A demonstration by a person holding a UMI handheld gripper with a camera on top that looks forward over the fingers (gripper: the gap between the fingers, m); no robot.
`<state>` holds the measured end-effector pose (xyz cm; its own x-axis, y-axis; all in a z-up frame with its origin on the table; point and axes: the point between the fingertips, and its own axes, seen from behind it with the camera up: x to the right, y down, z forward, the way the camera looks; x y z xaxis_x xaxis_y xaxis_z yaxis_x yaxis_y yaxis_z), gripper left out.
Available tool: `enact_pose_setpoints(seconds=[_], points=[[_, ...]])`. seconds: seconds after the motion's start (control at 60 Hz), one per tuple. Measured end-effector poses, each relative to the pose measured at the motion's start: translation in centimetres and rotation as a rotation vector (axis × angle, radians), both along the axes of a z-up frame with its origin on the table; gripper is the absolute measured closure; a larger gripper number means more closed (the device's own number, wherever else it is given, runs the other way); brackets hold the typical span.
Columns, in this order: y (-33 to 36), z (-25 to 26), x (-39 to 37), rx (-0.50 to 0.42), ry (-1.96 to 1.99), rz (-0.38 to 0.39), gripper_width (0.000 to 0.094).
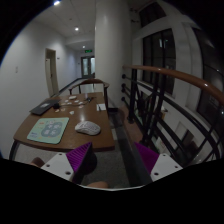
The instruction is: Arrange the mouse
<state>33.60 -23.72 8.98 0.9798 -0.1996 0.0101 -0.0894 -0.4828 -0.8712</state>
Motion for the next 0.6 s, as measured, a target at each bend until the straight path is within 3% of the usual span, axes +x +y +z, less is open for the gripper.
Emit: enact_pose_setpoints(seconds=[0.1,0.45,0.6], points=[[0.5,-0.6,-0.8,-0.013,0.018,0.028,0.0113],[12.5,-8.5,-5.9,-0.098,0.023,0.152,0.0108],[16.8,-10.5,-5.9,-0.099,-0.022,0.151,0.0108]])
